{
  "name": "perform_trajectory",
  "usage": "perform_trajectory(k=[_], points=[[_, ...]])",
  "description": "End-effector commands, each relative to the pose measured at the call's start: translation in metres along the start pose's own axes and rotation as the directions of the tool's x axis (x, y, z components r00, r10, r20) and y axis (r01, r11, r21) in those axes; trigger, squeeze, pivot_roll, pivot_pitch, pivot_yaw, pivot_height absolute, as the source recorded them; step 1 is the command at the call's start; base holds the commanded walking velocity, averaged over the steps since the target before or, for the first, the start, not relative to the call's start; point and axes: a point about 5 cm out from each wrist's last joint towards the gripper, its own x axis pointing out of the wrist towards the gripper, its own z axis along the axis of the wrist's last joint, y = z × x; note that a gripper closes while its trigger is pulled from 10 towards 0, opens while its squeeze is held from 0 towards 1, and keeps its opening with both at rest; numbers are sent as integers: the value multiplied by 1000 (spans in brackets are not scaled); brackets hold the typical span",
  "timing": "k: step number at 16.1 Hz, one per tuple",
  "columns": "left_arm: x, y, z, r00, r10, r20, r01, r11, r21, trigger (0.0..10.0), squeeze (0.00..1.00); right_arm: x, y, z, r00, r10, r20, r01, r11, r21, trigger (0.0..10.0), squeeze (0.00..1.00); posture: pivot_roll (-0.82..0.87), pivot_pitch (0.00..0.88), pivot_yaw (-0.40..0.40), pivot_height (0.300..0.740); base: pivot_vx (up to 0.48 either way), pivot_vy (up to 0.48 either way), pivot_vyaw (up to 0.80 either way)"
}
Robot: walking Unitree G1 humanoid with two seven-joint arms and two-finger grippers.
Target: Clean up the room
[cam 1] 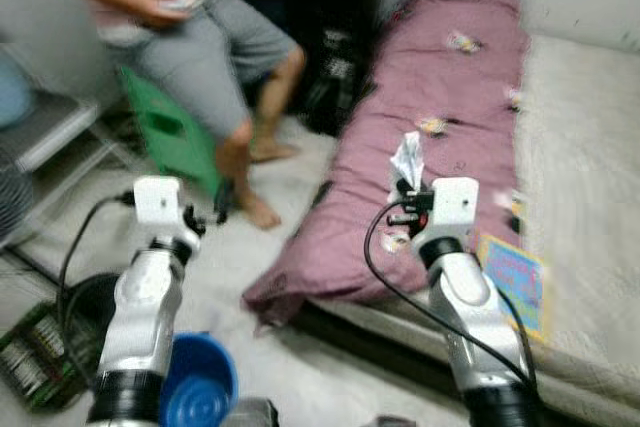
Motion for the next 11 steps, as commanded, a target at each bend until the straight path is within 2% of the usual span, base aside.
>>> perform_trajectory(k=[1,4,8,11], points=[[-2,-1,-3,1000,0,-13,0,1000,10,10000,0,0,-4,0,1000,-10,-3,10,1000,-2,10000,0,-32,0,8,740,0,0,800],[-3,1,-2,1000,16,-6,-16,1000,21,10000,0,2,-3,-1,1000,-4,-6,4,1000,-4,10000,0,-15,0,-4,740,0,0,800],[-13,11,-2,997,81,4,-81,996,29,10000,0,11,2,-2,999,46,-13,-46,999,-17,10000,0,30,0,-46,740,0,0,800],[-17,12,-3,995,95,2,-95,995,24,10000,0,13,5,-1,998,55,-8,-56,998,-14,10000,0,39,0,-45,740,0,0,800]])
